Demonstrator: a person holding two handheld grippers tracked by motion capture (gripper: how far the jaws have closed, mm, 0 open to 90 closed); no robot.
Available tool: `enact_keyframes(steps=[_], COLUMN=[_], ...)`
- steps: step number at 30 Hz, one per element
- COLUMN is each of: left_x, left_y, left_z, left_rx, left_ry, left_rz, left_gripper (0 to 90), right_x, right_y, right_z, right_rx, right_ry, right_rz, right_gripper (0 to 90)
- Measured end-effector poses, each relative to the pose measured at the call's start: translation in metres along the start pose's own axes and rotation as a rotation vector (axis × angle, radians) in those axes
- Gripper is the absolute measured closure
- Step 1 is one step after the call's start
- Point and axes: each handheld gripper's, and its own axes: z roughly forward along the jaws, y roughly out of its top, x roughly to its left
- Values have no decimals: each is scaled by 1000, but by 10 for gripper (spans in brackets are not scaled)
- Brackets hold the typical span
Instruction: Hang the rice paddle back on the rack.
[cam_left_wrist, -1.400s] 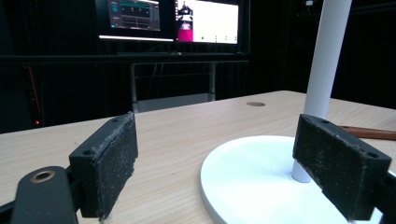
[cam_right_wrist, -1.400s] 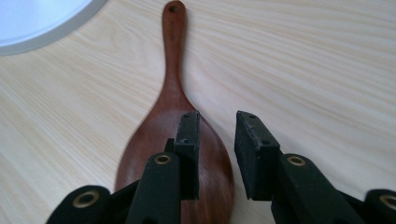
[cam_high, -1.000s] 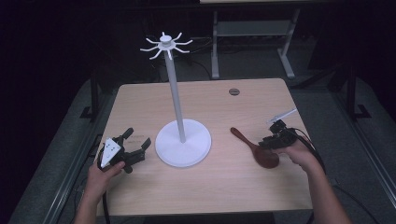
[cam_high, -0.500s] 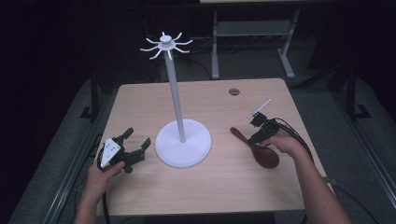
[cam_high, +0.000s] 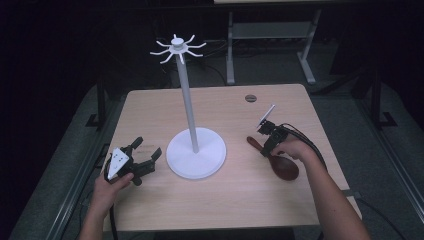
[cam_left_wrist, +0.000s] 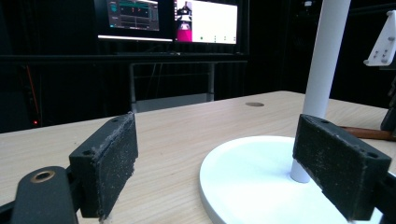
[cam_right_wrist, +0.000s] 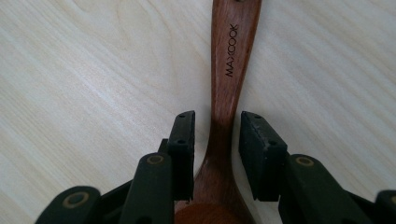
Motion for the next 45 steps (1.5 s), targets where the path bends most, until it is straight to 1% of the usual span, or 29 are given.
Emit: enact_keyframes(steps=[3,4,5,6,8,10,11,12,13,14,15,18,21,26,29,31,34,35,37,39,40,41,42,43,45], left_x=[0,0,0,0,0,0,0,0,0,0,0,0,0,0,0,0,0,0,0,0,0,0,0,0,0], left_y=[0,0,0,0,0,0,0,0,0,0,0,0,0,0,0,0,0,0,0,0,0,0,0,0,0], left_z=[0,0,0,0,0,0,0,0,0,0,0,0,0,0,0,0,0,0,0,0,0,0,0,0,0], left_rx=[0,0,0,0,1,1,5,5,7,7,6,0,0,2,1,2,2,2,1,1,1,1,1,1,1], left_ry=[0,0,0,0,-1,-1,-1,-1,-2,-2,-2,-1,-1,-1,-1,-2,-1,-2,-1,-1,-1,-1,-1,-1,-1], left_rz=[0,0,-1,-2,0,1,5,5,10,10,8,0,0,-1,-1,-1,-1,-1,0,1,1,0,0,0,0], left_gripper=[134,134,134,134,134,134,134,134,134,134,134,134,134,134,134,134,134,134,134,134,134,134,134,134,134], right_x=[0,0,-2,-2,-2,-1,0,0,3,3,5,5,5,4,3,2,2,2,2,2,2,2,2,3,3], right_y=[2,2,3,3,4,5,7,7,10,10,12,13,12,10,7,5,1,0,-3,-8,-8,-12,-12,-17,-22], right_z=[5,5,6,6,6,6,7,7,7,7,8,8,8,7,3,-2,-9,-11,-16,-21,-21,-27,-27,-32,-37], right_rx=[25,25,18,18,21,33,43,43,65,65,78,80,77,57,23,-13,-66,-87,-132,-182,-182,-232,-232,-284,-342], right_ry=[-4,-4,-11,-11,-12,-20,-31,-31,-52,-52,-70,-73,-73,-73,-74,-61,-56,-54,-54,-51,-51,-53,-53,-48,-41], right_rz=[6,6,3,3,11,13,11,11,13,13,17,26,31,35,34,37,58,50,54,33,33,29,29,35,33], right_gripper=[685,685,712,712,740,749,751,751,760,760,777,782,784,784,783,784,784,783,784,783,783,783,783,784,784])
